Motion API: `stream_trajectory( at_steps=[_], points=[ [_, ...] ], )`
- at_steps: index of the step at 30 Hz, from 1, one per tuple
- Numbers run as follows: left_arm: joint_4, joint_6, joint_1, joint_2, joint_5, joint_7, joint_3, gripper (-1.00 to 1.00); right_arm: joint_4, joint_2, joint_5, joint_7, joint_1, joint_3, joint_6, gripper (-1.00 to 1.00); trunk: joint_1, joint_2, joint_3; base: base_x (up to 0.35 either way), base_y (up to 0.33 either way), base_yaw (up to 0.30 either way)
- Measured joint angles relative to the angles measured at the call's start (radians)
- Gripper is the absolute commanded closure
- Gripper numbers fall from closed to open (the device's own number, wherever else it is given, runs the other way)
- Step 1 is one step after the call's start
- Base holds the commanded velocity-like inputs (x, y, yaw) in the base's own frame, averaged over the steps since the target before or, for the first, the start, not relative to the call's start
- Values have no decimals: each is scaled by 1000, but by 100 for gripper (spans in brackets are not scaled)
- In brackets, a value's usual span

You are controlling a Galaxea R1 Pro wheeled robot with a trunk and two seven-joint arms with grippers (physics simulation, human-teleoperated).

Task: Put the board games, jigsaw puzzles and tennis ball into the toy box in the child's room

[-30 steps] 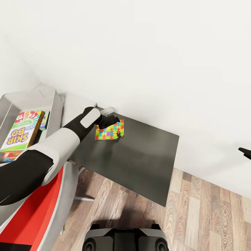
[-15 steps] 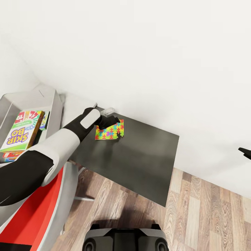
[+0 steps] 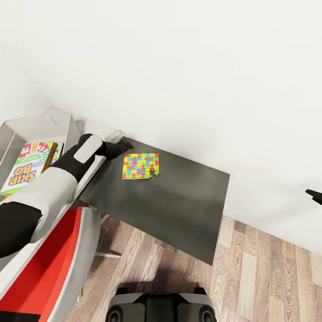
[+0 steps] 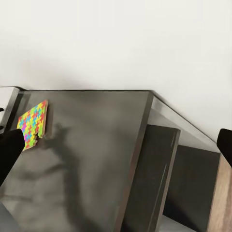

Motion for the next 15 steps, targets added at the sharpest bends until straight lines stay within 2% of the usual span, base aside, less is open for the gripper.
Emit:
stream_trajectory(
  at_steps=[1,7,15],
  points=[
    [-1,0,1,1,3,0,1,-100,0,0,0,0,0,0,0,-100,0,0,0,0,0,0],
    [-49,4,40,43,-5,2,49,-100,0,0,0,0,0,0,0,-100,0,0,0,0,0,0],
    [-59,4,73,57,-9,6,61,-100,0,1,0,1,0,0,0,-100,0,0,0,0,0,0]
  ],
)
